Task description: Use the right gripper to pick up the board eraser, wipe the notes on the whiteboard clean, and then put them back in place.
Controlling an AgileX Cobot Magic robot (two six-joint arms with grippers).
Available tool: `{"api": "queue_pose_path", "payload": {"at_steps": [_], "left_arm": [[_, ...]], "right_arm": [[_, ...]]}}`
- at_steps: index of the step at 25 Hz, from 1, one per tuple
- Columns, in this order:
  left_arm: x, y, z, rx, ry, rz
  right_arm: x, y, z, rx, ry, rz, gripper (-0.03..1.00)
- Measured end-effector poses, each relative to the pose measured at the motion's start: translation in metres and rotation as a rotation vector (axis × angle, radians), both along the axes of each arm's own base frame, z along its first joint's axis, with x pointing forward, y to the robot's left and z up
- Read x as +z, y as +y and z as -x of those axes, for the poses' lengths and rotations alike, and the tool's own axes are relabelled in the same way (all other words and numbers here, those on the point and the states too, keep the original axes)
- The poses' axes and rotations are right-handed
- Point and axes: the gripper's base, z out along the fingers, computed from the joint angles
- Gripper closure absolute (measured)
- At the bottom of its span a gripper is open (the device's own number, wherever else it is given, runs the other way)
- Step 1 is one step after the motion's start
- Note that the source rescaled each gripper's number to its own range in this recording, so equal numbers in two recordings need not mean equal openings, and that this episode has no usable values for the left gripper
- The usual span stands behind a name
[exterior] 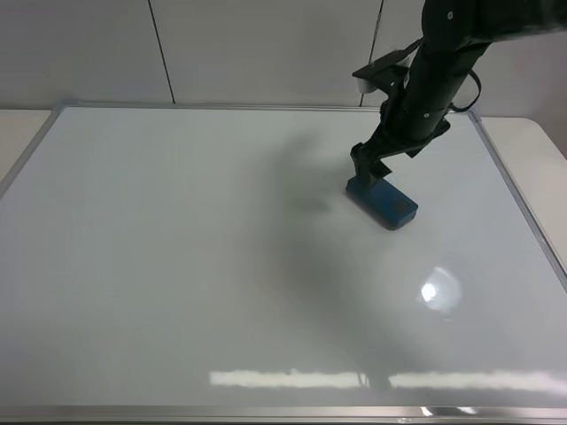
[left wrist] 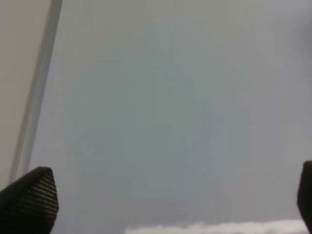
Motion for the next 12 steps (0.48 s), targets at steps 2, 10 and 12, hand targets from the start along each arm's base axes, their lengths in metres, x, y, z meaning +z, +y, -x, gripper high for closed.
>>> {"api": "queue_pose_path", "payload": {"at_steps": [2,10,12], "left_arm": [[0.000,0.000,0.000,0.000,0.000,0.000],[0.000,0.000,0.000,-0.001,0.000,-0.001],[0.000,0.000,0.000,-0.001,0.000,-0.001]], "right_arm": [[0.019,-0.009,0.003,-0.046,-0.035,-0.006,0.01],[0.086,-0.067,0.018,-0.294,-0.170,-0.055,0.01],[0.100,-0.087,0.029,-0.352,-0.210,-0.057,0.01]]}}
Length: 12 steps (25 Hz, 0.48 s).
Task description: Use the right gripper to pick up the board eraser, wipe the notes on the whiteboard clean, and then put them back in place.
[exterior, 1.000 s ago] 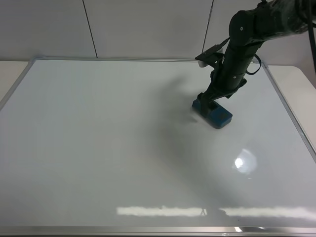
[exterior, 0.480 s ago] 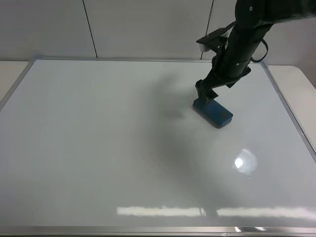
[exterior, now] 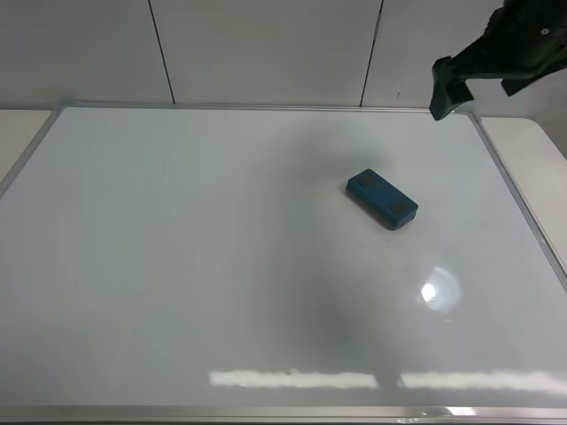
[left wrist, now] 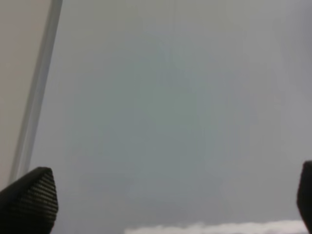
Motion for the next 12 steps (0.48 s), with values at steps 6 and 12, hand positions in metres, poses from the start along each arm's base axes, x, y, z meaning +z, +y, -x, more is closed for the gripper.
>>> {"api": "queue_pose_path", "payload": {"at_steps": [6,12], "left_arm": [[0.000,0.000,0.000,0.000,0.000,0.000],[0.000,0.000,0.000,0.000,0.000,0.001]], "right_arm": [[0.026,-0.062,0.064,-0.219,-0.090,-0.018,0.01],[0.048,-0.089,0.149,-0.378,-0.249,-0.030,0.01]]}}
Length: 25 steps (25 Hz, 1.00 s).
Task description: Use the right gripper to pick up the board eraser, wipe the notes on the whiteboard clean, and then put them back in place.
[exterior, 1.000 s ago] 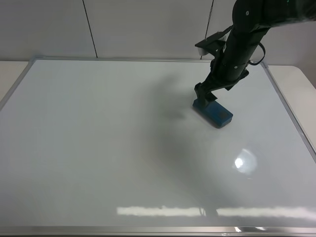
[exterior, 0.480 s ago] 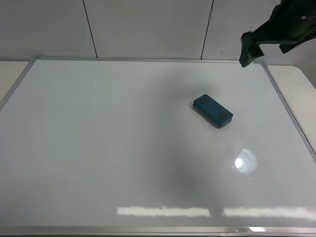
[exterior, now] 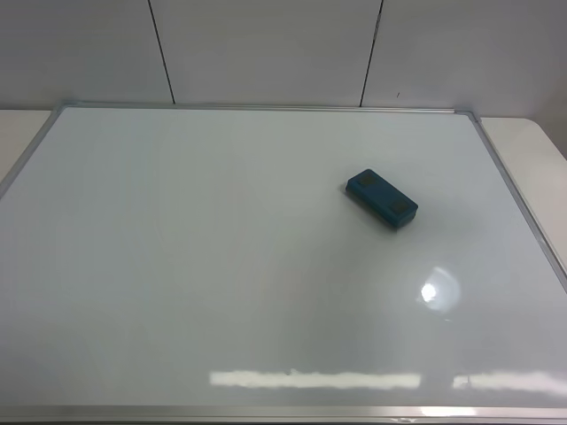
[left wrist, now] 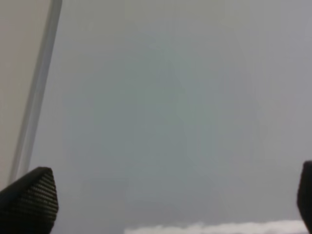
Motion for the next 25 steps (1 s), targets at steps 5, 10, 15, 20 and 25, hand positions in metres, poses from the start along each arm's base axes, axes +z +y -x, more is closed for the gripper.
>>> {"api": "queue_pose_path", "payload": {"at_steps": [5,10,15,20,25], "left_arm": [[0.000,0.000,0.000,0.000,0.000,0.000],[0.000,0.000,0.000,-0.001,0.000,-0.001],[0.000,0.000,0.000,-0.001,0.000,-0.001],[0.000,0.000,0.000,0.000,0.000,0.000],[0.000,0.000,0.000,0.000,0.000,0.000]], "right_arm": [[0.019,0.011,0.060,-0.006,-0.160,-0.017,0.01],[0.025,0.018,0.103,-0.004,-0.221,-0.009,0.01],[0.028,0.030,0.136,0.025,-0.316,-0.061,0.01],[0.012,0.039,0.160,0.093,-0.374,-0.108,0.01],[-0.019,0.039,0.179,0.110,-0.400,-0.083,0.01]]}}
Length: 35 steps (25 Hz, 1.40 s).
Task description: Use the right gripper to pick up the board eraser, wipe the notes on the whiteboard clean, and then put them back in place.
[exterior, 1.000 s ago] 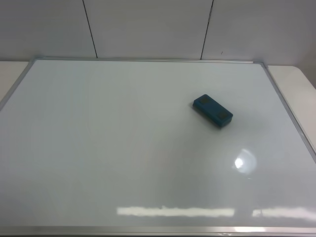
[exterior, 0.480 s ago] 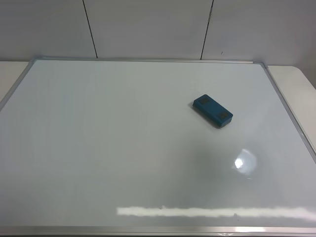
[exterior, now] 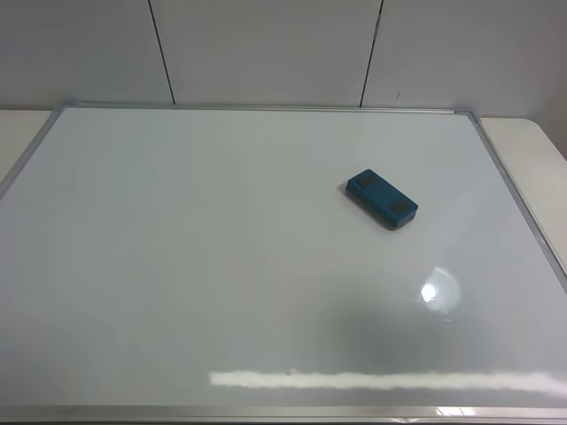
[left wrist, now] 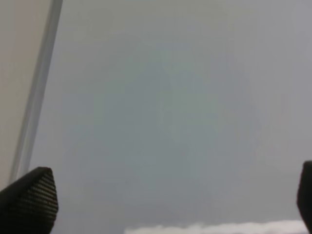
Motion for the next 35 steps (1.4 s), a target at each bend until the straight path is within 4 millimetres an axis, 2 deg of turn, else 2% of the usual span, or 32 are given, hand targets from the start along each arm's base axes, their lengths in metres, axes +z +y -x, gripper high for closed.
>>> {"api": "queue_pose_path", "payload": {"at_steps": [7,14,20,35], "left_arm": [[0.000,0.000,0.000,0.000,0.000,0.000],[0.000,0.000,0.000,0.000,0.000,0.000],[0.000,0.000,0.000,0.000,0.000,0.000],[0.000,0.000,0.000,0.000,0.000,-0.001]], "right_arm": [[-0.027,0.002,0.018,0.013,-0.076,0.036,0.01],[-0.030,0.003,0.013,0.029,-0.093,0.030,0.01],[-0.059,0.004,-0.001,0.047,0.014,-0.005,0.01],[-0.060,0.003,-0.001,0.038,0.017,-0.009,0.01]]}}
